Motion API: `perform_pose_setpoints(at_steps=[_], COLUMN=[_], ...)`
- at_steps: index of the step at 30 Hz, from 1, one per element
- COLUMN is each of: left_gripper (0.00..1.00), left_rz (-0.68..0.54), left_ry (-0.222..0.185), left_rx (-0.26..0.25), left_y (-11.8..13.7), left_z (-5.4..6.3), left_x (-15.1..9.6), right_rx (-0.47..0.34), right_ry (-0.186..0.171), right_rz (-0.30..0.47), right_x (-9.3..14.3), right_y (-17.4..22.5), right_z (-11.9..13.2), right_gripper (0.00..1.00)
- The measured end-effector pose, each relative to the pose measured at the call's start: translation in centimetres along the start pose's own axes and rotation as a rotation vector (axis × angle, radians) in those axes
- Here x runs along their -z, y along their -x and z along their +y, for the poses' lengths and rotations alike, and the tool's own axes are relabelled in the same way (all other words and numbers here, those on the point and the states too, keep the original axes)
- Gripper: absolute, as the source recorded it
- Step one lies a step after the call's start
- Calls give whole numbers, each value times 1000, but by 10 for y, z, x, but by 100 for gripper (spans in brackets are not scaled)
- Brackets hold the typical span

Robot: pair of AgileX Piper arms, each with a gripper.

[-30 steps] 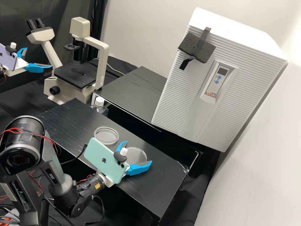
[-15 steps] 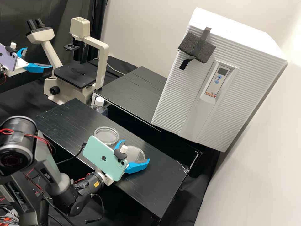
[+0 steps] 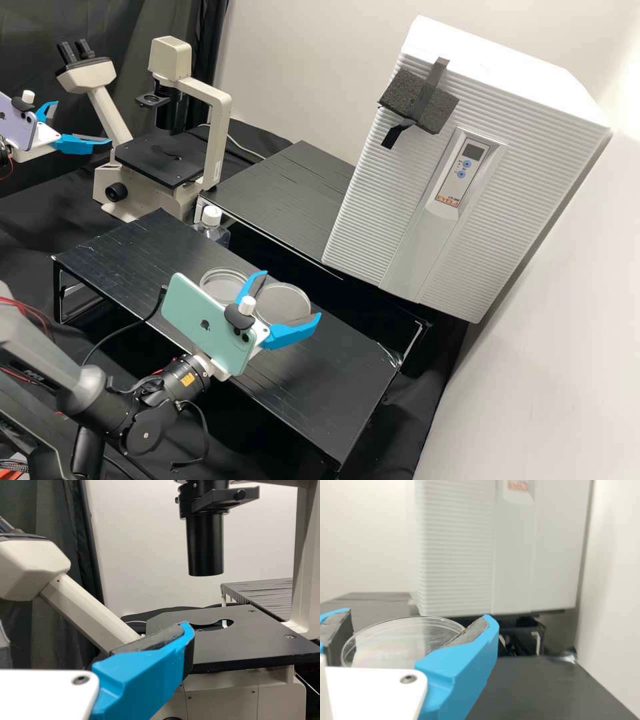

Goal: Close the petri dish lid.

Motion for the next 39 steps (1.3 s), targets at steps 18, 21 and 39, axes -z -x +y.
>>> perform_pose_setpoints(at_steps=[18, 21, 39], left_gripper=[100, 100, 100], left_rz=[0, 0, 0], left_ry=[0, 0, 0], left_rx=[0, 0, 0], left_y=[0, 0, 0], left_z=[0, 0, 0], left_x=[0, 0, 0], right_rx=[199, 231, 239], right_ry=[-69, -70, -66], right_rz=[42, 29, 51], right_x=[42, 45, 47], right_y=[-15, -15, -20], right_z=[-63, -74, -100], right_gripper=[0, 0, 0])
